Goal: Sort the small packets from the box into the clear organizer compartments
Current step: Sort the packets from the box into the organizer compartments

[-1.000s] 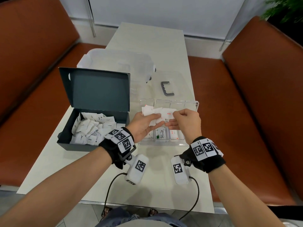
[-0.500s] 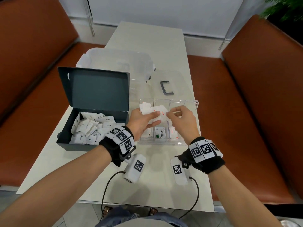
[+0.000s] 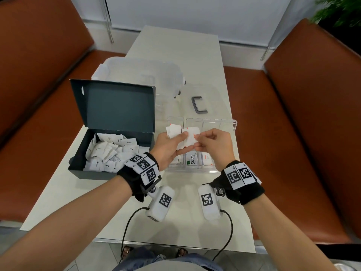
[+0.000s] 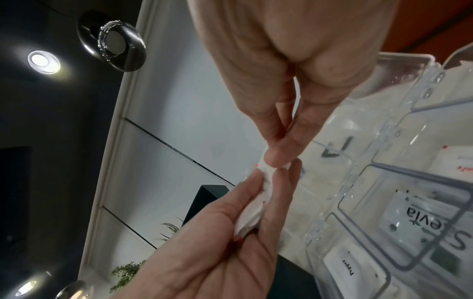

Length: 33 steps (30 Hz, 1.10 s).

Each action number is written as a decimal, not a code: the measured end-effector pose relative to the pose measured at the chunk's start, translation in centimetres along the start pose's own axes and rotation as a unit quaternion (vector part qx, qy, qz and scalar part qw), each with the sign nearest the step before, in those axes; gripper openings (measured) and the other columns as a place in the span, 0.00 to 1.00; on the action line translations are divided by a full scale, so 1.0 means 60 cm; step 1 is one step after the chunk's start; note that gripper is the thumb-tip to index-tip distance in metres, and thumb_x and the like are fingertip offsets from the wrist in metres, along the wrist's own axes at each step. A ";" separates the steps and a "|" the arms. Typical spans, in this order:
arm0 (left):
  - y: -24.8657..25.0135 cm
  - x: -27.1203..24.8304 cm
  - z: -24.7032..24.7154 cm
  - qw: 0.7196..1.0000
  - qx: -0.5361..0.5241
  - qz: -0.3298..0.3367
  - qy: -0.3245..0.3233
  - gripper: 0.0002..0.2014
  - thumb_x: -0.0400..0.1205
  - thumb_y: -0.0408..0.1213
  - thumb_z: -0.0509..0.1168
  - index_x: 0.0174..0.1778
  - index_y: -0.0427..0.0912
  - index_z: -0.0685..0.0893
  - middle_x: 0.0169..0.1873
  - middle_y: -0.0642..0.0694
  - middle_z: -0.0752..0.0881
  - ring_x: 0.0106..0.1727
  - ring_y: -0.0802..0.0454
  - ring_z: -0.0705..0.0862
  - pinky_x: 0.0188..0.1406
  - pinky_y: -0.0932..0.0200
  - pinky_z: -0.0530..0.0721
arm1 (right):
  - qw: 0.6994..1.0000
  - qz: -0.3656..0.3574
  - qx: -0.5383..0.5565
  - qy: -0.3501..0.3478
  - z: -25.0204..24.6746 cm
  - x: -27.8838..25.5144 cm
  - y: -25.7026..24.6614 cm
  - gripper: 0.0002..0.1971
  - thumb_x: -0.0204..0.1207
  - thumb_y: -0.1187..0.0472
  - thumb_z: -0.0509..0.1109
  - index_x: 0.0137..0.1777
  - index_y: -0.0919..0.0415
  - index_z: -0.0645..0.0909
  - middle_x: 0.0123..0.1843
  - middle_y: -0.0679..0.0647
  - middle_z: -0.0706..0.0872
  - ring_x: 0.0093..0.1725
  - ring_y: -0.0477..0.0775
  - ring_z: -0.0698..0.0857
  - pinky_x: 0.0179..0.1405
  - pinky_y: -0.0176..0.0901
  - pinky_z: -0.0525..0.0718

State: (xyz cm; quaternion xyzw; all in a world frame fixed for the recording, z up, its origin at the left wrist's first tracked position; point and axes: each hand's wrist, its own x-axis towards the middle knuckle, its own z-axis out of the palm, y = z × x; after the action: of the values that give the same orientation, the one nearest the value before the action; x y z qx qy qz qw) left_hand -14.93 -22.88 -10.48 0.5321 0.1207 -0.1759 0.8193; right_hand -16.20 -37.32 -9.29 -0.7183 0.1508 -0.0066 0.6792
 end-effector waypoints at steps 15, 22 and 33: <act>0.002 -0.004 0.004 0.999 0.018 0.032 0.018 0.12 0.82 0.29 0.69 0.61 0.31 0.84 0.54 0.37 0.90 0.51 0.46 0.91 0.50 0.52 0.90 | 0.999 0.023 -0.015 -0.022 0.003 0.001 0.002 0.04 0.74 0.64 0.76 0.44 0.65 0.84 0.38 0.56 0.88 0.34 0.50 0.88 0.31 0.39 0.86; 0.017 -0.008 -0.009 0.998 0.057 0.013 -0.039 0.13 0.80 0.31 0.71 0.60 0.33 0.85 0.52 0.38 0.91 0.50 0.43 0.91 0.40 0.61 0.89 | 0.994 -0.040 -0.086 -0.058 -0.036 0.014 -0.029 0.02 0.73 0.68 0.76 0.42 0.65 0.86 0.37 0.63 0.90 0.31 0.51 0.87 0.32 0.38 0.87; 0.010 0.001 0.010 0.996 0.073 0.035 0.026 0.08 0.77 0.29 0.74 0.50 0.35 0.86 0.43 0.39 0.90 0.35 0.50 0.91 0.28 0.66 0.85 | 0.993 0.009 -0.070 -0.096 -0.062 0.011 -0.029 0.12 0.72 0.65 0.78 0.53 0.67 0.83 0.42 0.62 0.90 0.38 0.52 0.89 0.39 0.43 0.90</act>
State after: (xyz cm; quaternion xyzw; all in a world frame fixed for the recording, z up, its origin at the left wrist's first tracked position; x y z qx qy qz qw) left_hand -14.59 -23.19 -9.76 0.5990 0.1096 -0.1414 0.7805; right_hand -16.00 -41.05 -7.42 -0.7597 0.0917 0.0793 0.6389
